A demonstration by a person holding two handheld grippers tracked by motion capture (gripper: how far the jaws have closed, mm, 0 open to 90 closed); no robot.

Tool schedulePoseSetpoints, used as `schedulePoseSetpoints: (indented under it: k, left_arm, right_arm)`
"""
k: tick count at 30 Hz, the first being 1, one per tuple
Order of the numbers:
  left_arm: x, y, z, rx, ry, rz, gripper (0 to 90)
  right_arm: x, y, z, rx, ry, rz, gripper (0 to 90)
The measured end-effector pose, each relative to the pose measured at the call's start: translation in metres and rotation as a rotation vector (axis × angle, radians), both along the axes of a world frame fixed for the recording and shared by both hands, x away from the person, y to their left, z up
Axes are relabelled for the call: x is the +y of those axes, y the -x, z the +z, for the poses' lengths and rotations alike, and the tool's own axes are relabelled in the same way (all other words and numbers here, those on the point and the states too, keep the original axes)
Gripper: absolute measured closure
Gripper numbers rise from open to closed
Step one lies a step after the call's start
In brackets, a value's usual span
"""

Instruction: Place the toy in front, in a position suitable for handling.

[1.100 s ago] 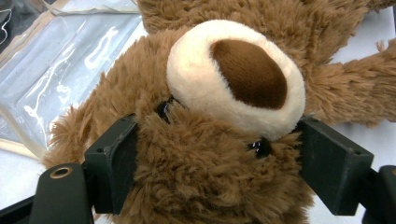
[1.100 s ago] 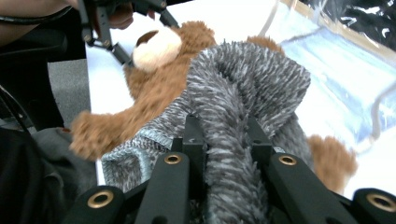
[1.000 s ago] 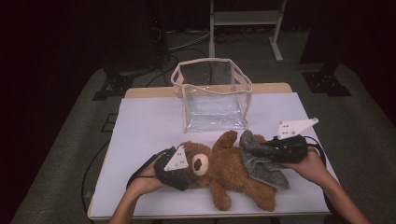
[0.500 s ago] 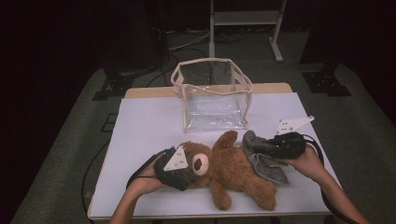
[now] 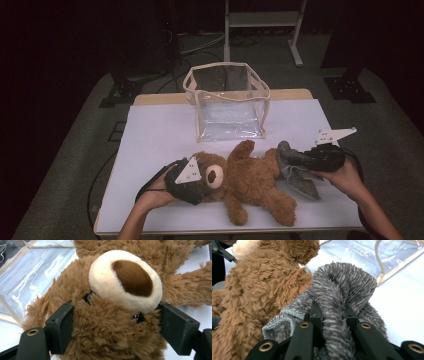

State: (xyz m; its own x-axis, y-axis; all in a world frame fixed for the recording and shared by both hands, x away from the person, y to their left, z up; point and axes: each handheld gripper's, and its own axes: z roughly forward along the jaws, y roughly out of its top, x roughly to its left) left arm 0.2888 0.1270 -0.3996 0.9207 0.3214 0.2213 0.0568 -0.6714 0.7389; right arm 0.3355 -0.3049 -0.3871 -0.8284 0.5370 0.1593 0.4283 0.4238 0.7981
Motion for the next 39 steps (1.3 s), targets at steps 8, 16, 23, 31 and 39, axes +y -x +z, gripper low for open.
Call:
schedulePoseSetpoints:
  k: [8,16,23,31,39]
  left_arm:
    - [0.0,-0.002,0.001,0.002,-0.001,0.001,20.3]
    - [-0.003,-0.004,0.002,0.011,0.003,0.011,20.5]
    - [-0.004,-0.003,0.002,0.006,0.0,0.012,20.5]
    - [-0.003,0.0,0.001,-0.003,-0.009,0.005,20.7]
    - [-0.003,0.001,0.001,-0.002,-0.01,0.002,20.8]
  right_arm:
    - [0.004,0.011,0.024,-0.04,-0.003,0.03,75.5]
    - [0.061,0.015,0.06,-0.109,0.015,0.185,75.5]
    - [0.118,-0.002,0.062,-0.095,0.047,0.298,75.5]
    - [0.147,-0.026,0.041,-0.058,0.099,0.305,75.6]
    - [0.131,-0.035,0.029,-0.029,0.09,0.251,75.6]
